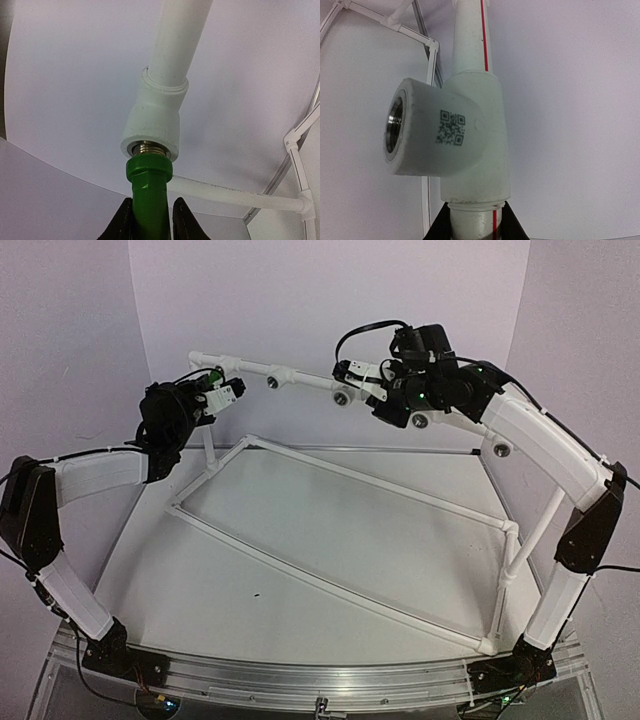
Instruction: Install the water faucets
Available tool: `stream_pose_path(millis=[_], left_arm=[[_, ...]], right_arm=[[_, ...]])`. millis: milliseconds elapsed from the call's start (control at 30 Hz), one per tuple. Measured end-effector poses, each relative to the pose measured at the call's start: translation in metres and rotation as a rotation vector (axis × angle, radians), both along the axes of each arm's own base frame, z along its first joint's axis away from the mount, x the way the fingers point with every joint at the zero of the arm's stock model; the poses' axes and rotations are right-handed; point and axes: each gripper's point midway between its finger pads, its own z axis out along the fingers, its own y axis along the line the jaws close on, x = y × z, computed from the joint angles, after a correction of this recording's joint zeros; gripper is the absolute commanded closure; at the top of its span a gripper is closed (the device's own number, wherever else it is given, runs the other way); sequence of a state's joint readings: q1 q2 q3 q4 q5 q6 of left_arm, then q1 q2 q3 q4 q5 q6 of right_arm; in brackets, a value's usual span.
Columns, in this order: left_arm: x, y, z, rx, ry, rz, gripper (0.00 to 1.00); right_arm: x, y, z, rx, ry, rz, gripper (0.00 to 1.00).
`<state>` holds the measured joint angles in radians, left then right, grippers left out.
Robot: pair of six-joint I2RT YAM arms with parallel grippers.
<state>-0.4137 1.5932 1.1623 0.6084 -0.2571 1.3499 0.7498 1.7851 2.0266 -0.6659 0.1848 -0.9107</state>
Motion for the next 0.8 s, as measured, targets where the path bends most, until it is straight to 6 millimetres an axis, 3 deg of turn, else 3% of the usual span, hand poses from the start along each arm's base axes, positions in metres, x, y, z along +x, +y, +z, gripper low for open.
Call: stream_pose_path(millis=[100, 267, 500, 667, 800], left_arm=[[-0.0002, 0.0001, 0.0002, 0.024, -0.006, 0.005, 0.71], [-0.0012, -0.0005, -0.0076, 0.046, 0.007, 0.005, 0.69], [-0.0046, 0.0018, -0.0007, 0.033, -0.014, 0.012, 0.98], [-0.0049, 0.0016, -0.0009, -0.002, -0.007, 0.006, 1.0], [-0.0064, 0.0009, -0.0021, -0.131, 0.069, -0.026, 1.0]], right_arm=[[0.0, 0.0, 0.0, 0.002, 0.001, -0.001, 1.0], [-0.0003, 0.0, 0.0004, 0.003, 0.002, 0.0, 1.0], [-0.001, 0.0003, 0.0009, 0.007, 0.005, 0.002, 1.0], [-0.0014, 0.0008, 0.0008, 0.008, 0.007, 0.005, 1.0], [-0.0015, 0.0007, 0.0006, 0.008, 0.008, 0.005, 1.0]])
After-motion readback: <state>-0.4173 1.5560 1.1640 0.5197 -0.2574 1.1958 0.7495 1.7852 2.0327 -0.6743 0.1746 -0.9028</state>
